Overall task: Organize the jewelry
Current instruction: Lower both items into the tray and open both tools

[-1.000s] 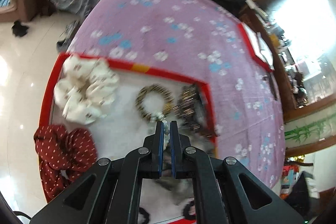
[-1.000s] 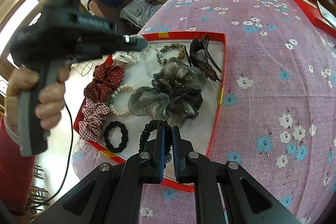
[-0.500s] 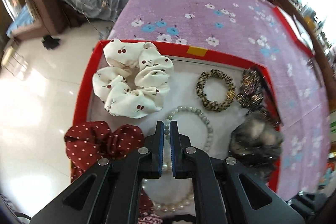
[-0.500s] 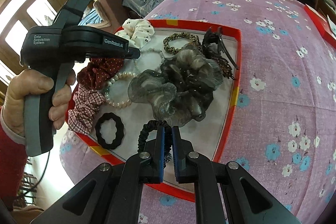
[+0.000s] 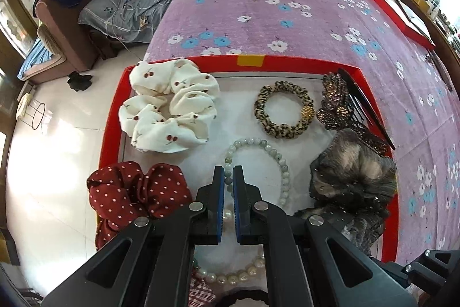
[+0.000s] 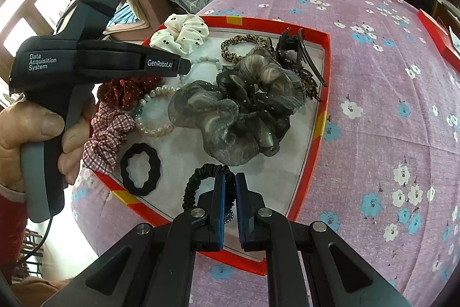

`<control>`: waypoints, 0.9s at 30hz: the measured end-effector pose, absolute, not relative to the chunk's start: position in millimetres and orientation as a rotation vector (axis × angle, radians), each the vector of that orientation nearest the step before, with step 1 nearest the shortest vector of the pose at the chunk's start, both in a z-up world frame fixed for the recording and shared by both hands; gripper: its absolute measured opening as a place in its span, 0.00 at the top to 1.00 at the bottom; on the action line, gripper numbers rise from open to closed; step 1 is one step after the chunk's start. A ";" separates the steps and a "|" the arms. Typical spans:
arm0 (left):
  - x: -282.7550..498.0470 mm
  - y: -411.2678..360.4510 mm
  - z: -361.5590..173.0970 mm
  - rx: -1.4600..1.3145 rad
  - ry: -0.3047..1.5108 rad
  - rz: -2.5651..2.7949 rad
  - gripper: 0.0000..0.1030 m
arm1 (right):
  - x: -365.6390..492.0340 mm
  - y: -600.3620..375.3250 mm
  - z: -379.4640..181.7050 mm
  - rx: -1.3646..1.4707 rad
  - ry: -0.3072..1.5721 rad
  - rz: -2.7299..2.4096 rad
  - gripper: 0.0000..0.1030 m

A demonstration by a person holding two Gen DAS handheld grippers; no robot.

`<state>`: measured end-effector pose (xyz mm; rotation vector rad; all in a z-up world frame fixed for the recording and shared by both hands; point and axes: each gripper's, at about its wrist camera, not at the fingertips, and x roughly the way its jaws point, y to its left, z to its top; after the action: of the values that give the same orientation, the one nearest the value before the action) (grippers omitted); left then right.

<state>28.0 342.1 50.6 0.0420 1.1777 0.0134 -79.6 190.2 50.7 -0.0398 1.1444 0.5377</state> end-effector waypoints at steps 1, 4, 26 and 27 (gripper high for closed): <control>28.0 339.9 50.3 0.046 1.179 0.011 0.95 | -79.4 190.3 50.8 -0.040 1.146 0.537 0.91; 27.2 334.5 48.3 0.059 1.182 0.006 0.95 | -79.8 188.0 50.8 -0.037 1.147 0.536 0.92; 11.1 318.1 46.3 0.056 1.194 -0.008 0.95 | -83.6 182.4 50.0 -0.030 1.150 0.538 0.91; 10.3 318.8 48.1 0.057 1.189 -0.002 0.95 | -83.7 182.3 50.0 -0.030 1.149 0.539 0.91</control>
<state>10.3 318.8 48.1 0.0569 1.1887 -0.0018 -83.7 182.3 50.0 -0.0298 1.1494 0.5390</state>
